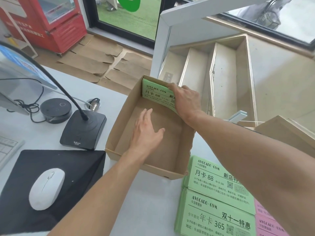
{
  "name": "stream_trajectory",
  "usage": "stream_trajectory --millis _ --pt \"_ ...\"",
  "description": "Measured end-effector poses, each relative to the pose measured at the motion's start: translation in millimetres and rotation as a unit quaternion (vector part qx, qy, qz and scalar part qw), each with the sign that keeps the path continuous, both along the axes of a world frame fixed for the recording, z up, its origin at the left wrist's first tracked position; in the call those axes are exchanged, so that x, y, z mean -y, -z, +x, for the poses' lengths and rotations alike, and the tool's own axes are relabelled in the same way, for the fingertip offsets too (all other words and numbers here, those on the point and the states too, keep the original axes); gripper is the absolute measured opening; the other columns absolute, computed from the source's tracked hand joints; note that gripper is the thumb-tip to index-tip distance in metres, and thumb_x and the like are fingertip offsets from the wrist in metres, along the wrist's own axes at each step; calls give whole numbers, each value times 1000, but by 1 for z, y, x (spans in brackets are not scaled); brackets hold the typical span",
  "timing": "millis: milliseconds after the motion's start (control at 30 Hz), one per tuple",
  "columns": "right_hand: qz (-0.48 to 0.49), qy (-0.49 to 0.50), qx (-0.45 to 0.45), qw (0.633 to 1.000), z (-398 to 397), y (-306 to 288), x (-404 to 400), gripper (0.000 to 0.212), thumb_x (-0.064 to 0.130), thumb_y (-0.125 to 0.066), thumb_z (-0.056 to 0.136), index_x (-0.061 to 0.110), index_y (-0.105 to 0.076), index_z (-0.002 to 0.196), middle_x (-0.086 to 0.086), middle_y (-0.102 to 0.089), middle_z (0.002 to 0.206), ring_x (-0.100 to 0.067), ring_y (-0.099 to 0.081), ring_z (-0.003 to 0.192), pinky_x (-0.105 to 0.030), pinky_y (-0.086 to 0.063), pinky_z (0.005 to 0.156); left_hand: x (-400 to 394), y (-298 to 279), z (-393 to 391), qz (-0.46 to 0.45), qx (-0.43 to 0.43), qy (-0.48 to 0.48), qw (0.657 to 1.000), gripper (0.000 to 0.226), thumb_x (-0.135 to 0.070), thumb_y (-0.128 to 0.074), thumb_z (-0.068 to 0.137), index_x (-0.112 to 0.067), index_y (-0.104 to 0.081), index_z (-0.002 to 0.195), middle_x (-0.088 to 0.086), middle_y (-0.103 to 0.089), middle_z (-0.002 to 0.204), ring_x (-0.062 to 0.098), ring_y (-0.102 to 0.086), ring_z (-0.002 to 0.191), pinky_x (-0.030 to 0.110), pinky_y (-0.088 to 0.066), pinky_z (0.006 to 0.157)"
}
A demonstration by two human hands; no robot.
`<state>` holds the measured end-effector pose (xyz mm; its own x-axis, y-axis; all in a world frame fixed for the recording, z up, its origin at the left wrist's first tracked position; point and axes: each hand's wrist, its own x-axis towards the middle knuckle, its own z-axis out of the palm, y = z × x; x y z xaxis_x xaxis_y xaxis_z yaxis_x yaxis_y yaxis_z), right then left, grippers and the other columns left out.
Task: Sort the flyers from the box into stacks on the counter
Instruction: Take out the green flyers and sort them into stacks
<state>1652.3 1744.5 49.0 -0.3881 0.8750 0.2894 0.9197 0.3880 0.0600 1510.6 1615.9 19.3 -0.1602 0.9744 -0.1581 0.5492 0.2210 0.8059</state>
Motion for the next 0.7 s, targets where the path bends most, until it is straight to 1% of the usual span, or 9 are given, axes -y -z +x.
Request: stream_trajectory --millis 67,133,333,500,600,633,700 --pt "22 -20 2 1000 2 4 -1 51 0 -58 88 22 -56 134 -3 -75 112 -30 -64 94 -39 -43 74 0 0 0 1 -1 -1 1000 82 -33 -69 91 -21 -24 159 0 -19 167 16 -16 154 33 -16 125" --pt "44 -37 0 998 4 7 -3 48 0 -62 86 21 -61 129 -2 -76 110 -29 -63 93 -38 -42 74 0 0 0 1 -3 -1 1000 82 -33 -69 91 -20 -24 159 -1 -19 167 16 -16 154 33 -16 125" --pt "52 -58 -28 997 5 6 -6 45 -3 -62 83 20 -66 121 0 -77 108 -28 -64 94 -37 -44 75 -2 1 0 -5 -10 2 1000 82 -34 -69 91 -22 -23 159 -1 -19 167 17 -16 154 35 -17 125" --pt "53 -92 -24 994 7 9 -8 45 -9 -61 79 19 -68 113 2 -76 101 -28 -66 91 -38 -49 74 -3 3 1 0 -11 2 1000 82 -33 -70 91 -21 -25 158 0 -22 166 17 -19 153 35 -19 125" --pt "-3 -56 -27 998 3 4 -8 45 -6 -54 86 21 -65 121 0 -74 109 -29 -66 100 -38 -48 82 -3 3 1 -1 -4 -1 1000 82 -32 -70 90 -21 -25 158 -1 -22 165 16 -19 153 36 -20 124" --pt "-34 -45 -9 998 2 4 -8 44 -3 -53 89 23 -63 124 -1 -74 110 -29 -67 101 -38 -48 82 -3 4 1 -2 -4 -1 1000 82 -32 -71 90 -21 -26 158 -1 -22 165 17 -19 153 36 -20 124" --pt "-90 -30 34 995 2 4 -8 41 6 -53 94 27 -59 128 -4 -74 108 -31 -68 96 -38 -49 76 -3 5 2 -2 -5 0 1000 83 -32 -71 90 -21 -26 158 0 -23 165 17 -20 153 35 -20 124"
